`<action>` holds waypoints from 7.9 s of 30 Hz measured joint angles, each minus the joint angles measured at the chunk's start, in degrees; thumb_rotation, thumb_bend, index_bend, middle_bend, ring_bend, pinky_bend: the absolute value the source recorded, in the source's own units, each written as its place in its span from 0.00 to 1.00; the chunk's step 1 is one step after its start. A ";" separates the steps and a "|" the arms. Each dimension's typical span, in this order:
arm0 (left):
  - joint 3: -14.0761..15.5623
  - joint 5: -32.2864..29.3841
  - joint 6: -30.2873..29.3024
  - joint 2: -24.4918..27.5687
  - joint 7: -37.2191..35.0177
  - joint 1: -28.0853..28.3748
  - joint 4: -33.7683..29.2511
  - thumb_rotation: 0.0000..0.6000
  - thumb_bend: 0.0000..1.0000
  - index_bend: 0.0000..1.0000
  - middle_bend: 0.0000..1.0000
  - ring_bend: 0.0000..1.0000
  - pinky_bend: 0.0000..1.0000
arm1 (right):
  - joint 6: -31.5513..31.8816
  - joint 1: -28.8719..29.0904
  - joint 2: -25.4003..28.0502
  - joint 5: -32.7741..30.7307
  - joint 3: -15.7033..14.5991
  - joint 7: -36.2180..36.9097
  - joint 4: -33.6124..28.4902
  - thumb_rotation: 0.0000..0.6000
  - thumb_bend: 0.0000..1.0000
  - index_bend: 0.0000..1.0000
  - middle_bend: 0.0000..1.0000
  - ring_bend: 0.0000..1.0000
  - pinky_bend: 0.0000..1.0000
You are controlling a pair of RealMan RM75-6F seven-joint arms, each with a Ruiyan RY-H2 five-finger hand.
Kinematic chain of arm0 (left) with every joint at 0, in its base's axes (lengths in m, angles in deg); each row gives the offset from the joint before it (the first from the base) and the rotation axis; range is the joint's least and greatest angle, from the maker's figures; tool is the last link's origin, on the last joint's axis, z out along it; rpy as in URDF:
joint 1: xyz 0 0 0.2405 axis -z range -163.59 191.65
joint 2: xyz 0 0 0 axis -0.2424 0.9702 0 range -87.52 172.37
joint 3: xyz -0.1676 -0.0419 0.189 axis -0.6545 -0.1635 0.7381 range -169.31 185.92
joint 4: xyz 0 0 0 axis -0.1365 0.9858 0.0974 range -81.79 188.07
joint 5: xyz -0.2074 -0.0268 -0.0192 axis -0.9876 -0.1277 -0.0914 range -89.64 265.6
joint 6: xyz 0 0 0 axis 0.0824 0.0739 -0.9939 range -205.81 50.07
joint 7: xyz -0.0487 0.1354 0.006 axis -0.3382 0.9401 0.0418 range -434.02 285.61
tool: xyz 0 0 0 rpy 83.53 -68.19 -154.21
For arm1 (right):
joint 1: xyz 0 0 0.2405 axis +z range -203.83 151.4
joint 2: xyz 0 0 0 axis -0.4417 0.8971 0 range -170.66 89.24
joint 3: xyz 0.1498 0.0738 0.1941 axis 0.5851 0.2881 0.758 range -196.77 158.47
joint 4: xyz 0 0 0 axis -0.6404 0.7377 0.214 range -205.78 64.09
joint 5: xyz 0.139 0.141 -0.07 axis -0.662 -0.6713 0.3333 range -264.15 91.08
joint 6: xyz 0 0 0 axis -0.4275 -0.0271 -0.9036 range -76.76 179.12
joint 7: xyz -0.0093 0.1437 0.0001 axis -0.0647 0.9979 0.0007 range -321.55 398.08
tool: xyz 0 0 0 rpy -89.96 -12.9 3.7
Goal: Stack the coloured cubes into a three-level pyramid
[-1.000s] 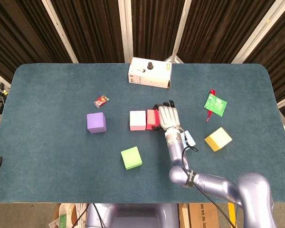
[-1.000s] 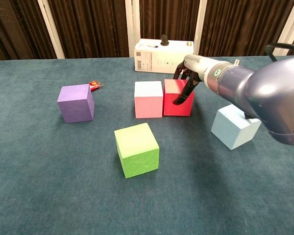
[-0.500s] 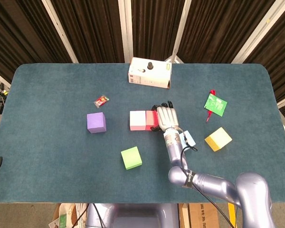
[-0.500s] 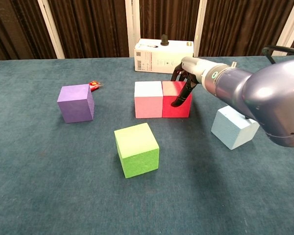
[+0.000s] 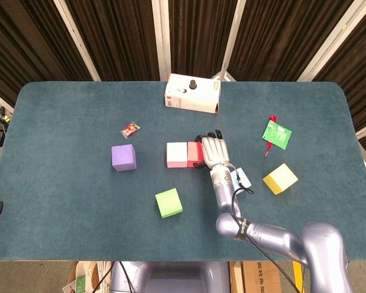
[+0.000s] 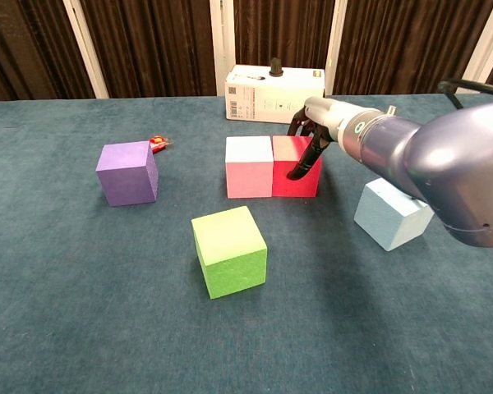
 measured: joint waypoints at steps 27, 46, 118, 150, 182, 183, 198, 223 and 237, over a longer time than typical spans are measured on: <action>0.04 -0.04 0.18 -0.16 0.37 0.12 -0.09 1.00 0.39 0.06 0.00 0.00 0.00 | -1.43 -0.22 1.54 -1.05 -0.11 -1.13 -1.97 1.00 0.18 0.32 0.25 0.11 0.00; -0.03 -0.12 0.18 -0.07 0.05 0.11 -0.08 1.00 0.39 0.06 0.00 0.00 0.00 | -1.88 0.21 2.12 -1.18 -0.55 -0.74 -3.12 1.00 0.18 0.28 0.21 0.08 0.00; -3.13 -24.18 32.39 12.22 12.23 23.45 -22.12 1.00 0.22 0.05 0.00 0.00 0.00 | 35.85 -53.29 35.15 63.12 -24.31 24.16 -23.61 1.00 0.18 0.08 0.04 0.00 0.00; -9.99 -70.58 30.72 -13.87 38.16 55.04 -5.53 1.00 0.29 0.16 0.08 0.00 0.00 | 28.90 -53.48 35.59 58.01 -22.15 23.23 -24.36 1.00 0.18 0.07 0.04 0.00 0.00; -8.10 -73.29 33.79 -19.81 36.66 58.97 4.73 1.00 0.29 0.21 0.22 0.00 0.00 | 27.50 -53.54 33.84 55.98 -20.75 20.52 -23.82 1.00 0.18 0.07 0.04 0.00 0.00; -8.08 -73.30 33.78 -19.86 36.67 59.01 4.82 1.00 0.29 0.21 0.23 0.00 0.00 | 27.47 -53.54 33.80 55.93 -20.72 20.54 -23.80 1.00 0.18 0.07 0.04 0.00 0.00; -7.95 -74.17 33.21 -21.01 37.35 59.82 6.51 1.00 0.31 0.27 0.29 0.00 0.00 | 26.85 -53.47 33.27 55.01 -20.28 20.29 -23.71 1.00 0.18 0.07 0.04 0.00 0.00; -9.74 -67.11 35.67 -15.36 35.03 59.94 -2.03 1.00 0.48 0.29 0.28 0.00 0.00 | 27.55 -54.09 34.28 54.61 -19.78 22.04 -24.73 1.00 0.18 0.07 0.04 0.00 0.00; -6.38 -60.86 32.81 -19.54 37.46 62.46 2.14 1.00 0.48 0.29 0.26 0.00 0.00 | 27.33 -54.24 34.61 53.91 -19.44 22.82 -24.98 1.00 0.18 0.07 0.04 0.00 0.00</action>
